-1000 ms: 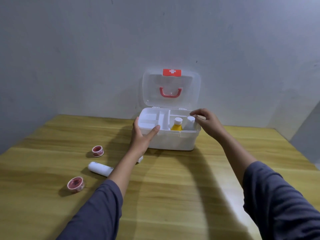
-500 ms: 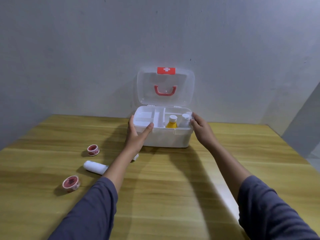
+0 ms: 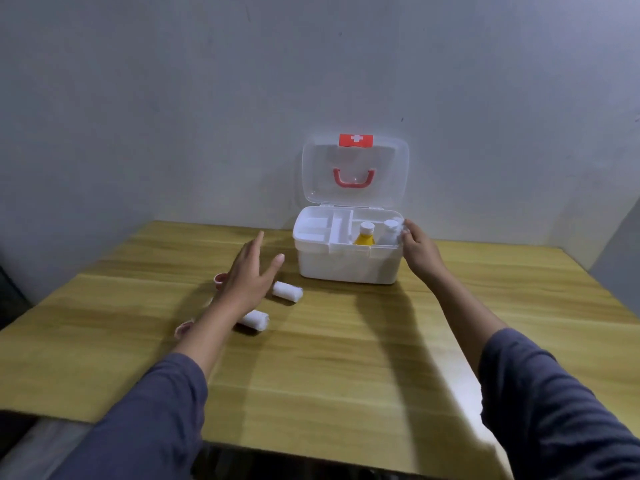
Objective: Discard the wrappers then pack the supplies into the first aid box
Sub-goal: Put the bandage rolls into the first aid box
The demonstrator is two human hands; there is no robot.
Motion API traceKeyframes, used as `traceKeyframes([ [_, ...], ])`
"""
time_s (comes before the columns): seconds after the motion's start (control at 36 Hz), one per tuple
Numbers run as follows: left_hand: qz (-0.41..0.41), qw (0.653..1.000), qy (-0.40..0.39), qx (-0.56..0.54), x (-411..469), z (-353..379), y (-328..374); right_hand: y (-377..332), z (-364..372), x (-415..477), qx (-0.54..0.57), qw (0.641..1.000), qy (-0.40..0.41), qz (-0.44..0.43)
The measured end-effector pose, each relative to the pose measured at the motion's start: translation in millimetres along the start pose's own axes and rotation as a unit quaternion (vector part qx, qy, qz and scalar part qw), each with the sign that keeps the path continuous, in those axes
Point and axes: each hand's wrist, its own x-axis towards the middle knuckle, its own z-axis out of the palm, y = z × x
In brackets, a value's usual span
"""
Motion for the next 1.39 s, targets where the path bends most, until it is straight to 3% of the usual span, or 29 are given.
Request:
traceKeyframes([
  [0.14, 0.018, 0.994, -0.074, 0.075, -22.0, -31.2, -32.0, -3.4, 2.1, -1.4, 0.004, 1.0, 0.008, 0.015],
  [0.28, 0.046, 0.954, -0.205, 0.215, -36.8, -34.9, -44.0, -3.3, 5.1, -2.0, 0.011, 0.999, 0.022, 0.021],
  [0.47, 0.124, 0.928, -0.23, 0.264, -34.3, -0.1, -24.1, 1.5, 6.3, -1.1, 0.034, 0.999, 0.031, 0.018],
  [0.81, 0.195, 0.926, -0.176, 0.273, -11.9, 38.4, -9.4, 8.9, 9.6, 2.5, 0.041, 0.998, 0.048, 0.013],
  [1.17, 0.162, 0.948, -0.1, 0.255, -15.8, 38.3, -6.8, 7.7, 10.7, -1.2, 0.05, 0.997, 0.057, 0.004],
  [1.39, 0.161, 0.972, 0.015, 0.17, -0.8, 10.1, 22.9, 5.4, 9.2, -2.1, 0.048, 0.997, 0.052, 0.011],
])
